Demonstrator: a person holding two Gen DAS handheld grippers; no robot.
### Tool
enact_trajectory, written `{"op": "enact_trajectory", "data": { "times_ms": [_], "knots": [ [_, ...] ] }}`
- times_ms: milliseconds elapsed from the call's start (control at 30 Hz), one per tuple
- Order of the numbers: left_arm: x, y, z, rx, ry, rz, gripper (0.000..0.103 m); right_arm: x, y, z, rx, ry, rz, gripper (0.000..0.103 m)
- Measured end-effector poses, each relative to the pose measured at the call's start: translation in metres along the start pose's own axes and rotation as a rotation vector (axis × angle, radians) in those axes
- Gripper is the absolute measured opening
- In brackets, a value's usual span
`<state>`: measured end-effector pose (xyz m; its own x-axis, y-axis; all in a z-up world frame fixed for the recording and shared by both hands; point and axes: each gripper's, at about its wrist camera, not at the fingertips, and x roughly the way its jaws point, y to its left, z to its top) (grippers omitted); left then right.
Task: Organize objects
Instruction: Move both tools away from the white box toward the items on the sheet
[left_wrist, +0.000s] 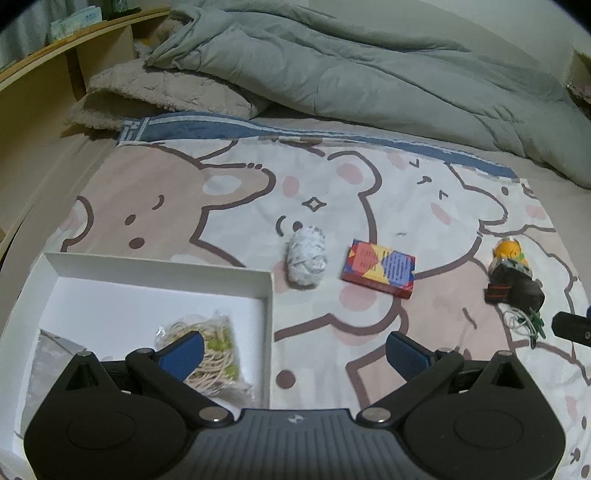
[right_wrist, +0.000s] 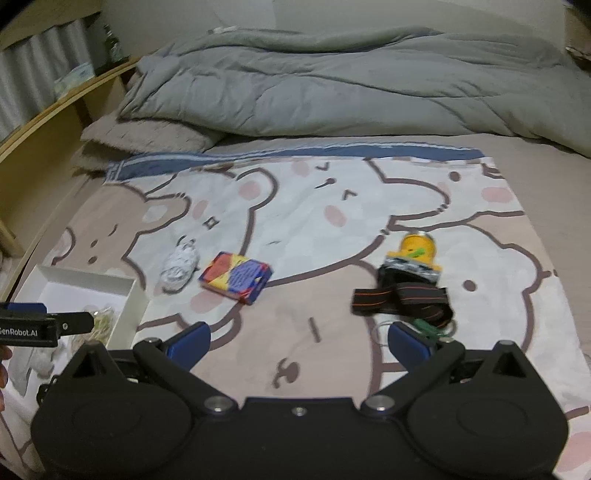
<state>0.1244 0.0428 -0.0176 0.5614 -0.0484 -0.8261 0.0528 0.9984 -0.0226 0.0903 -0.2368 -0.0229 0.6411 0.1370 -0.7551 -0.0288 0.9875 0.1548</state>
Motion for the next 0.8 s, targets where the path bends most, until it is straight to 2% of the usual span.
{"op": "enact_trajectory", "data": {
  "times_ms": [300, 800],
  "knots": [
    [0.008, -0.021, 0.012, 0.017, -0.026, -0.009, 0.103, 0.006, -0.032, 0.005, 0.066, -0.001, -0.08, 0.103],
    [0.024, -0.046, 0.02, 0.041, -0.047, -0.04, 0.103, 0.015, -0.077, 0.014, 0.195, -0.039, -0.121, 0.103]
  ]
}}
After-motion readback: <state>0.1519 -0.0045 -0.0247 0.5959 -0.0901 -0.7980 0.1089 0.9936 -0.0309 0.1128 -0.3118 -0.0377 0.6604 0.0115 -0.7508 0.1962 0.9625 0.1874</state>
